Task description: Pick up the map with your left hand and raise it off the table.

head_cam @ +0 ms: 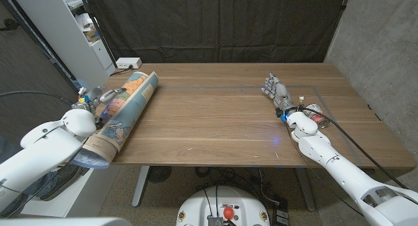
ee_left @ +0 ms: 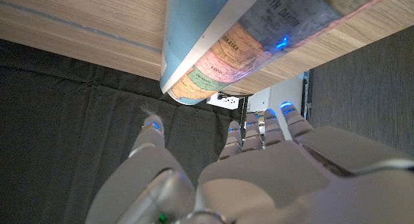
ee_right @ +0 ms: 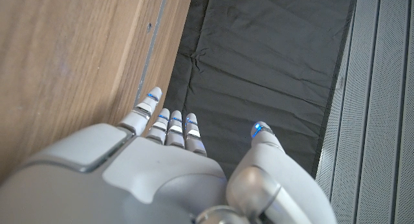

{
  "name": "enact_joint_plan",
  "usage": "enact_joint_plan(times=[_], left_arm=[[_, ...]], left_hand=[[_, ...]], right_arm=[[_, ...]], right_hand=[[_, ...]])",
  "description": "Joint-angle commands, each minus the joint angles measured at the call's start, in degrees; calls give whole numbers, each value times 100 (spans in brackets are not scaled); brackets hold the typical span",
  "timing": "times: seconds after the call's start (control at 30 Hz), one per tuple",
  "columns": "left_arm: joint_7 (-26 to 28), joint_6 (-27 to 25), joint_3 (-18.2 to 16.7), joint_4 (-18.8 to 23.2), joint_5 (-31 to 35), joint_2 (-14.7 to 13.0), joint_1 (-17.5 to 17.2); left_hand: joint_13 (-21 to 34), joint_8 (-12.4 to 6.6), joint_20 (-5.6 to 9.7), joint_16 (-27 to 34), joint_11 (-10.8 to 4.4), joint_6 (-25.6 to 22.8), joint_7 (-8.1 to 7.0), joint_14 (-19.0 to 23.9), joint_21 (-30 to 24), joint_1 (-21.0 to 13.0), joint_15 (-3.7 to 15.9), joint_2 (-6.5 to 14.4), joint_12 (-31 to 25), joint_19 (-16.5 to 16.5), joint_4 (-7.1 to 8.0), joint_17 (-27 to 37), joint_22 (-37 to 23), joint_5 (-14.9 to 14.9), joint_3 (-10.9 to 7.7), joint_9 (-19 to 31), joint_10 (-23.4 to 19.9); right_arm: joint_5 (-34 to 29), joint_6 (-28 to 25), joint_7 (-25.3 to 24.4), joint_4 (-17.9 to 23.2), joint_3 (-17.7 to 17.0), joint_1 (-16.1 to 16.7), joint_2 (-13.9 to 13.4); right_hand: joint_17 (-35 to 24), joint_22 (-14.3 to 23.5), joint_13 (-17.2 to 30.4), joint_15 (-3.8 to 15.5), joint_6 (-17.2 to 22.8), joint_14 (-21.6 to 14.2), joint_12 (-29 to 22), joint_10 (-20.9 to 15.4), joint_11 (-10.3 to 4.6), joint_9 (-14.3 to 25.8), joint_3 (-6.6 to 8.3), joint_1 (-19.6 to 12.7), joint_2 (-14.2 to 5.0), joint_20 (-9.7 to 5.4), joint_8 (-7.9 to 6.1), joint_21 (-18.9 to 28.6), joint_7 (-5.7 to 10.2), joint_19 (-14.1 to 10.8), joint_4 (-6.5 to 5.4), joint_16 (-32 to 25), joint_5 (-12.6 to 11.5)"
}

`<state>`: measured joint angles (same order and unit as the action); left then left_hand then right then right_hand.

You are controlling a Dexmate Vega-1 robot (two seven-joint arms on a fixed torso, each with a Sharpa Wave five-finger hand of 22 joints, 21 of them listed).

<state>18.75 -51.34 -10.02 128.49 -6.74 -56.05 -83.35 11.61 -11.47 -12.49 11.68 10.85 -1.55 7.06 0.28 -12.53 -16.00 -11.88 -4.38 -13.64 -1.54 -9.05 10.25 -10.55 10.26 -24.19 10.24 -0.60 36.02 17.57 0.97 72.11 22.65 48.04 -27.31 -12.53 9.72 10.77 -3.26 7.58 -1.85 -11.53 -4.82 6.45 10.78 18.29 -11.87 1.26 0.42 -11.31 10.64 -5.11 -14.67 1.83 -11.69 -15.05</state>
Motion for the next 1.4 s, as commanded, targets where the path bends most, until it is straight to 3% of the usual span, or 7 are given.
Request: enact_joint_plan(times=[0.03, 0.37, 0.77, 1.4], left_arm=[[109, -314, 305, -49, 23, -209, 218], [233, -898, 911, -17, 67, -572, 651], [150, -819, 904, -86, -219, -749, 605], [228, -1127, 1579, -224, -513, -1056, 1157]], left_hand=[[14, -24, -2, 17, 69, -51, 98, 40, -54, 0, -23, -104, -19, 86, 2, 34, -30, 35, 48, 25, -28], [21, -22, -7, 11, 107, -73, 93, 76, -83, 16, -26, -208, -12, 199, 11, 35, -42, 57, 112, 27, -18], [31, 24, -13, -32, 147, -2, 79, 44, -105, 63, -35, -367, 48, 365, 43, 38, -49, 104, 241, 29, 112], [35, 16, -17, -53, 155, -14, 86, 19, -102, 67, -34, -418, 67, 445, 56, 39, -46, 143, 311, 30, 154]], right_arm=[[-1, 24, 9, -22, -12, 0, -3], [1, 66, 43, -91, -6, -32, 26], [-8, 72, 57, -153, 16, -57, 57], [-19, 65, 86, -263, 39, -116, 88]], right_hand=[[-2, 14, 34, -15, 37, -31, -25, -38, 6, 14, 13, -32, -49, 28, -21, 41, 24, -22, 36, -42, -35], [0, 15, 35, -18, 54, -46, -32, -66, 25, 14, 10, -33, -49, 38, -25, 38, 36, -14, 43, -45, -37], [3, 15, 36, -13, 85, -60, -40, -103, 19, 15, 5, -34, -49, 52, -32, 37, 48, -4, 52, -47, -40], [6, 16, 38, -7, 116, -74, -49, -151, 24, 15, 0, -36, -54, 72, -37, 36, 56, 6, 62, -48, -44]])
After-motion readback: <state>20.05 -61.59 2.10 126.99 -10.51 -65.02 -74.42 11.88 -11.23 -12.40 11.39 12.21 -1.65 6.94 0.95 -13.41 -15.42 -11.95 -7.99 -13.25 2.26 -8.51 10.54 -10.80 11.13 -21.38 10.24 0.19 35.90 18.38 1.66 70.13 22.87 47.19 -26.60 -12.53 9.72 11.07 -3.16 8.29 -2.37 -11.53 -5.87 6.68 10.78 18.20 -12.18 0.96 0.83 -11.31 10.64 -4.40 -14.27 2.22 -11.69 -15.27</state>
